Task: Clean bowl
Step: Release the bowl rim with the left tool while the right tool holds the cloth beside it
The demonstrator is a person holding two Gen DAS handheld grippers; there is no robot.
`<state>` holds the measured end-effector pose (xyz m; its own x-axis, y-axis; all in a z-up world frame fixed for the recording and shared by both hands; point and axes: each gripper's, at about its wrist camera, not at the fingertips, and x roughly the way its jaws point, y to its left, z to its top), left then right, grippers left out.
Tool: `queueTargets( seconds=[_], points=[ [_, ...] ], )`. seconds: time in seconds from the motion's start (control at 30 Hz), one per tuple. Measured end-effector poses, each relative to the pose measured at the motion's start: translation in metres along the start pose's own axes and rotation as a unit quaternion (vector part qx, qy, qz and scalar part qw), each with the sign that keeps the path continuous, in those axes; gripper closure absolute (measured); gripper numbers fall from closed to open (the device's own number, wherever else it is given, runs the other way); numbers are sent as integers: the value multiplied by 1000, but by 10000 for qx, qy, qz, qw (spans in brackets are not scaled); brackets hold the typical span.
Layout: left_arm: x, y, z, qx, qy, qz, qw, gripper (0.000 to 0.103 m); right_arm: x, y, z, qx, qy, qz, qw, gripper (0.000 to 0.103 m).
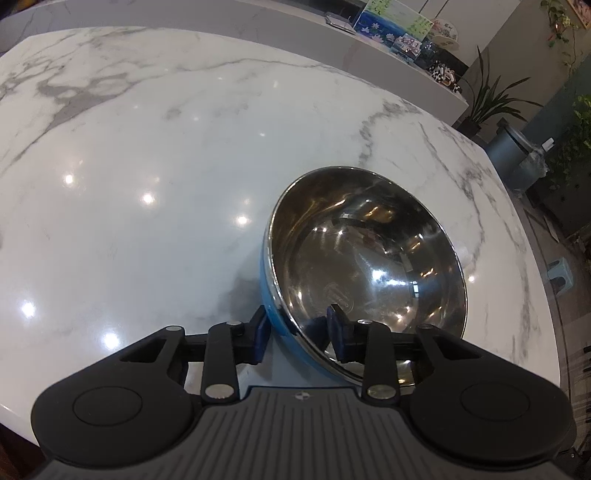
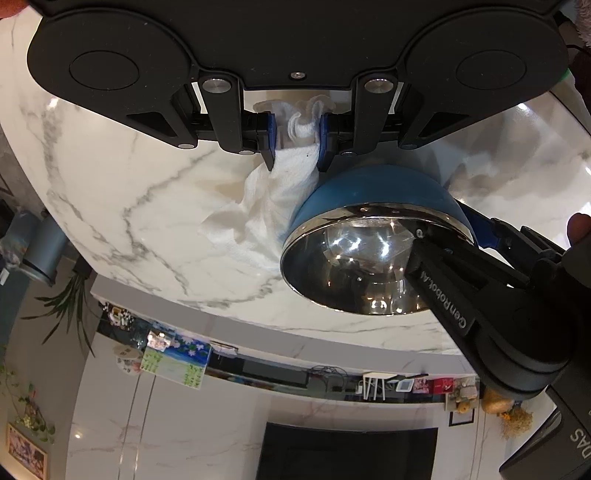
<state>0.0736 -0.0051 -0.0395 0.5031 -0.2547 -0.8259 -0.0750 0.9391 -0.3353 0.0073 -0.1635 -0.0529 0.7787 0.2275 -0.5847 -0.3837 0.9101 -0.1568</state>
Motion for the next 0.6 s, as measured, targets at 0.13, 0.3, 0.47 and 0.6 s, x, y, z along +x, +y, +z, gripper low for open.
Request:
queueTargets(
  seconds=[0.13, 0.3, 0.47, 0.6],
  points=[
    [-2, 1, 5, 120, -85, 71, 9999, 82, -6, -3, 2, 25, -161, -127, 9998, 84],
    [-2, 3, 14, 189, -161, 149, 9996, 87, -16, -6, 6, 49, -481, -259, 9985, 84],
    [-3, 4, 16, 175, -227, 168, 9994, 88, -16, -3, 6, -73, -515, -216, 9984, 84],
    [-2, 7, 14, 38, -186, 125, 9997, 81, -11, -3, 5, -111, -386, -151, 9991, 84]
  ],
)
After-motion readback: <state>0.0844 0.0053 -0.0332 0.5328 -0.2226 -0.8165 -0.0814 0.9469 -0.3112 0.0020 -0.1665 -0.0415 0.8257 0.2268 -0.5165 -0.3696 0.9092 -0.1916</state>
